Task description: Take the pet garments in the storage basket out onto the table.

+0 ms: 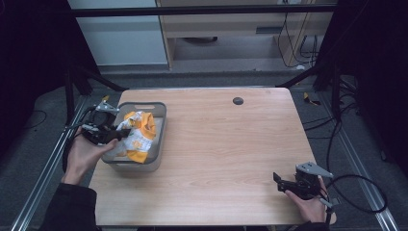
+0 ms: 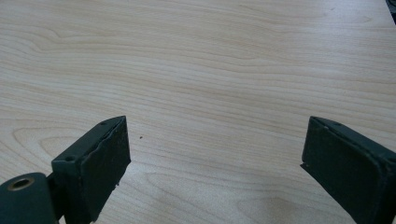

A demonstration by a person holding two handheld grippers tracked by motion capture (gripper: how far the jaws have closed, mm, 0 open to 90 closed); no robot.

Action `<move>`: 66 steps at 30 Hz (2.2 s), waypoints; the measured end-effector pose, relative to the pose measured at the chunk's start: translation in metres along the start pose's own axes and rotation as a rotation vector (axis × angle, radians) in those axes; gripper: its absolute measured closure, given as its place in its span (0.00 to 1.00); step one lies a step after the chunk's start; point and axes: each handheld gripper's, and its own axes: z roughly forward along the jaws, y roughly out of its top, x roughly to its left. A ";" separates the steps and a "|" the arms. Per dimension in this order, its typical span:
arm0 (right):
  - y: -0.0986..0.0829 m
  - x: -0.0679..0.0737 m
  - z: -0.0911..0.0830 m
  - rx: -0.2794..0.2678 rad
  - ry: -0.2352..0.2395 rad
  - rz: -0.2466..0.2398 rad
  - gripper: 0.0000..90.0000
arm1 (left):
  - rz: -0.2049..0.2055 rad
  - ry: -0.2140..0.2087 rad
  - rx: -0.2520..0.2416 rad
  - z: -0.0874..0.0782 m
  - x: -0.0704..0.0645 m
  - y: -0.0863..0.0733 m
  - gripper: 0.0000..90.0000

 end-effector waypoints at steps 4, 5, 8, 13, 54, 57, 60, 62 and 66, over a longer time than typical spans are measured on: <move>0.000 0.000 0.000 0.002 0.003 0.006 0.09 | 0.020 -0.002 -0.001 -0.006 -0.004 0.001 0.85; 0.000 0.000 0.000 0.002 0.003 0.005 0.09 | 0.022 -0.003 -0.002 -0.007 -0.005 0.001 0.85; 0.000 0.000 0.000 0.002 0.002 0.005 0.09 | 0.033 -0.004 -0.001 -0.012 -0.007 0.002 0.85; 0.000 0.000 0.000 -0.003 -0.003 -0.003 0.09 | 0.060 -0.033 -0.006 -0.018 -0.015 0.001 0.85; 0.000 0.000 0.000 -0.006 -0.002 -0.012 0.09 | 0.244 -0.196 -0.006 -0.018 -0.079 0.018 0.85; 0.000 0.000 0.000 -0.005 0.001 -0.011 0.09 | 0.257 -0.207 -0.001 -0.015 -0.084 0.020 0.85; 0.000 0.000 0.000 -0.004 0.003 -0.013 0.09 | 0.271 -0.214 0.005 -0.011 -0.089 0.022 0.85; 0.000 0.000 0.000 -0.006 0.002 -0.012 0.09 | 0.284 -0.225 0.010 -0.008 -0.093 0.024 0.85; 0.000 0.000 0.000 -0.006 0.003 -0.013 0.08 | 0.299 -0.242 0.018 -0.002 -0.098 0.026 0.85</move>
